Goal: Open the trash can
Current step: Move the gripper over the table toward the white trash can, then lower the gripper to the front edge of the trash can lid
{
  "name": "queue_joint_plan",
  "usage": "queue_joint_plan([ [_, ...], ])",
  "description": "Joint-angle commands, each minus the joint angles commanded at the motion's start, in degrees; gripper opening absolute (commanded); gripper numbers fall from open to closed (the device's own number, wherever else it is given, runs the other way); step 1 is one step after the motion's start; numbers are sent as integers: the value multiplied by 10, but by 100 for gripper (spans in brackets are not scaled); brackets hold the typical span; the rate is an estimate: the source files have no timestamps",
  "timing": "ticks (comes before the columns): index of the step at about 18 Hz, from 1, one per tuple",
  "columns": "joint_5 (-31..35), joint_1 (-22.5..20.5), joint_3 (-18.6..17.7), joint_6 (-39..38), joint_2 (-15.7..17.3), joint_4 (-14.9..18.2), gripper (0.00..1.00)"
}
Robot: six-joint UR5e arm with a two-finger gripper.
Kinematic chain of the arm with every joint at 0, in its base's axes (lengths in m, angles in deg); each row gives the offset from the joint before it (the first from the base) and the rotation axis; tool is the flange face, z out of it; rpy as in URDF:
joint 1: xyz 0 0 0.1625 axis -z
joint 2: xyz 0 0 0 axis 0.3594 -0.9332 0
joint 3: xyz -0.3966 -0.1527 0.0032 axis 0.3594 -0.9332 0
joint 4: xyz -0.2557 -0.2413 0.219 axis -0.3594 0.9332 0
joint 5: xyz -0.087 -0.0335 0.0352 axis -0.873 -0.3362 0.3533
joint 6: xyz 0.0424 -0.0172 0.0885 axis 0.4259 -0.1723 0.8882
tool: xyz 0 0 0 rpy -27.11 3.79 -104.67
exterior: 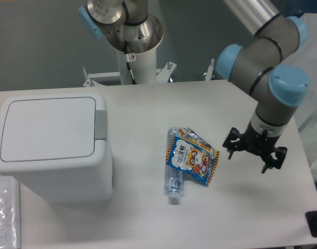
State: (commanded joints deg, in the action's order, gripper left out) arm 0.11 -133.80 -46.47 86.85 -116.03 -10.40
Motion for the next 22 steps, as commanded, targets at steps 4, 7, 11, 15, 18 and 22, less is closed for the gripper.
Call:
queue_joint_plan([
  [4, -5, 11, -16, -50, 42, 3, 100],
  [7, -27, 33, -21, -109, 75, 5, 100],
  [11, -51, 56, -23, -194, 112, 5, 100],
  [15, -53, 71, -63, -217, 157, 4, 100],
  [18, -51, 97, -64, -267, 169, 2, 100],
  [22, -50, 129, -67, -303, 186, 2, 100],
])
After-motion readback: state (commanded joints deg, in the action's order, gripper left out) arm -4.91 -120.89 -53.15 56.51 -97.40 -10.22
